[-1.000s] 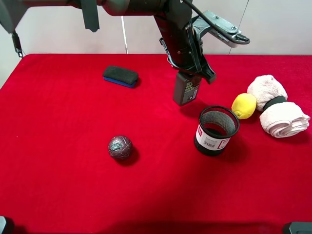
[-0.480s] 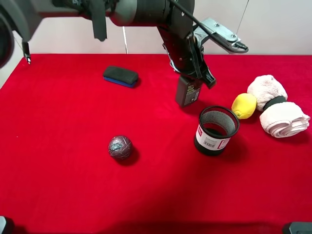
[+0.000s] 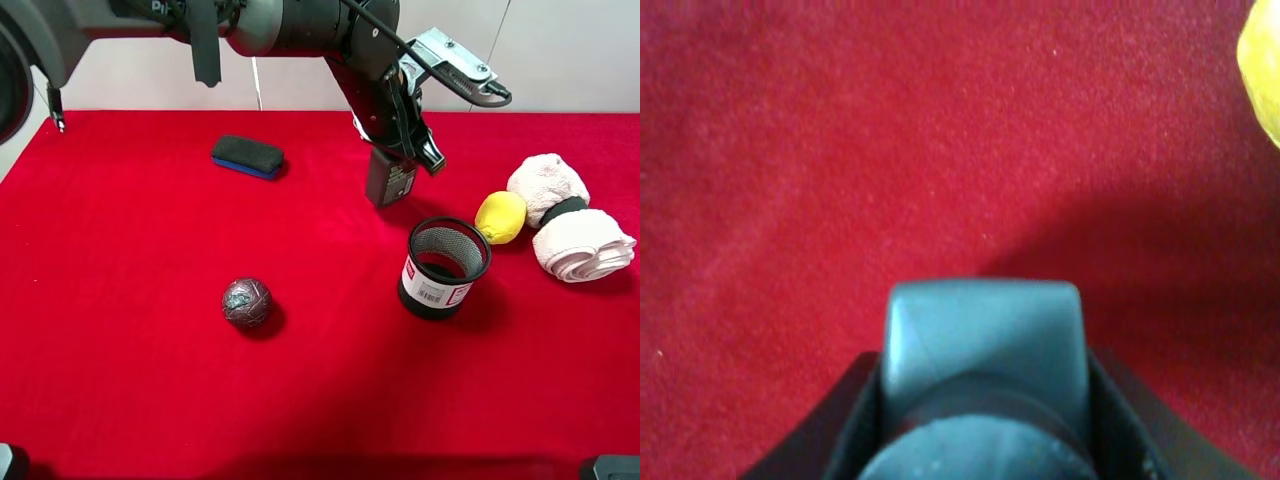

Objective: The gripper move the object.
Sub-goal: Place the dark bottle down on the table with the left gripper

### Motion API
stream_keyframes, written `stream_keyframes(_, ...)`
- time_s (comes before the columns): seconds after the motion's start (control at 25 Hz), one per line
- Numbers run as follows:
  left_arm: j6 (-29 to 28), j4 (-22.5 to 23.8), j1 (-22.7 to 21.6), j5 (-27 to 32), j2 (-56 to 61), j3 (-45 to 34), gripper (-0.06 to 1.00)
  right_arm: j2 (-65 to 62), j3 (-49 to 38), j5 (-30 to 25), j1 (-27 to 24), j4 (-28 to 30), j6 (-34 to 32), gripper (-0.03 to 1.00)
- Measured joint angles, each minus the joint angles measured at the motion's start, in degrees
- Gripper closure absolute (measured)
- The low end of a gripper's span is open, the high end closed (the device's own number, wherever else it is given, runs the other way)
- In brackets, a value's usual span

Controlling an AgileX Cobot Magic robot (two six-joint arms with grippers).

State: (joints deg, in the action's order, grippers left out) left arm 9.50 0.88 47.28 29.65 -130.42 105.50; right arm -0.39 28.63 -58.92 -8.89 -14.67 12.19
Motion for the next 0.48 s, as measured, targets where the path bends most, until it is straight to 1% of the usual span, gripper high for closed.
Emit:
stream_keyframes(0.32, 0.42, 0.38, 0.0, -4.28, 0.0, -0.15, 0.53, 0.0, 0.0, 0.0, 0.0, 0.0, 0.0, 0.27)
stream_keyframes(0.48, 0.91, 0.41, 0.0, -7.85, 0.0, -2.35, 0.53, 0.0, 0.0, 0.0, 0.0, 0.0, 0.0, 0.27)
